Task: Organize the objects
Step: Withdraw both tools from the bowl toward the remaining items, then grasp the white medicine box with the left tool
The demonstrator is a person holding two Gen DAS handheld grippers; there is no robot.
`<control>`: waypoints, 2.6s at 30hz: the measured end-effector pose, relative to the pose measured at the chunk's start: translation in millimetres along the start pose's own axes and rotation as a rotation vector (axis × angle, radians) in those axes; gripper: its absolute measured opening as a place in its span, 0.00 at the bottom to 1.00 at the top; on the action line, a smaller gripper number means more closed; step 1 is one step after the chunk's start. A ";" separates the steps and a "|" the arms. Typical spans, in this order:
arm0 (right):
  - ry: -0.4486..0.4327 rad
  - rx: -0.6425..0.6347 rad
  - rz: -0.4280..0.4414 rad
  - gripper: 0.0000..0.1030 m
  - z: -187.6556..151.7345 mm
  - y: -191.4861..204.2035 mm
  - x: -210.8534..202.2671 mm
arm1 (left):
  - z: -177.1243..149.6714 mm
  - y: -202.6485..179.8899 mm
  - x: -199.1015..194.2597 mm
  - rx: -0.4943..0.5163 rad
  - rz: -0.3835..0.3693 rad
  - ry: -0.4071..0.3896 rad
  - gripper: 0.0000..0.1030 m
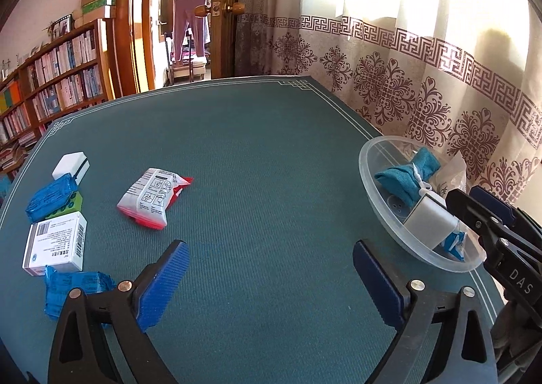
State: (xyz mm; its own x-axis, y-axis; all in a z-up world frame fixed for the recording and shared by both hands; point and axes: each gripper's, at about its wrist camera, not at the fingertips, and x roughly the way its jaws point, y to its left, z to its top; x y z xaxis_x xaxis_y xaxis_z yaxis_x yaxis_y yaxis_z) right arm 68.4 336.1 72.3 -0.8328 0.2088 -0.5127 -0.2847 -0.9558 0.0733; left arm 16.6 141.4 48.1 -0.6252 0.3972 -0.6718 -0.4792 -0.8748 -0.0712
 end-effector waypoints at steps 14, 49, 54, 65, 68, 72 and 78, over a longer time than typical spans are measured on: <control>0.000 -0.045 0.079 0.59 -2.9 36.5 -2.7 | -1.1 58.8 -9.2 -0.125 0.123 -0.012 0.97; 0.152 -0.124 0.232 0.60 -37.5 100.5 30.5 | -13.0 175.0 -5.5 -0.238 0.425 0.031 1.00; 0.158 -0.120 0.234 0.60 -38.6 100.4 31.6 | -17.5 177.2 6.3 -0.206 0.461 0.064 1.00; 0.155 -0.113 0.237 0.60 -37.5 98.7 30.7 | -37.8 213.1 -7.1 -0.238 0.563 0.109 1.00; 0.157 -0.113 0.238 0.60 -37.0 98.8 30.5 | -48.4 229.8 -17.5 -0.267 0.581 0.121 1.00; 0.159 -0.113 0.239 0.60 -38.6 99.6 30.5 | -60.5 251.5 -31.9 -0.323 0.604 0.132 1.00; 0.173 -0.107 0.250 0.60 -39.9 103.8 34.2 | -60.9 258.5 -51.3 -0.392 0.535 0.083 1.00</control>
State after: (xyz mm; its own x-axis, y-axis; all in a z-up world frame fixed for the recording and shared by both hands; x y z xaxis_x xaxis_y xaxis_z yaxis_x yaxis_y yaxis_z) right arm 29.3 235.8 28.3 -0.7752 -0.0648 -0.6284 -0.0221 -0.9913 0.1295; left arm -37.7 -122.0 19.2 -0.6573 -0.1281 -0.7427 0.1528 -0.9876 0.0351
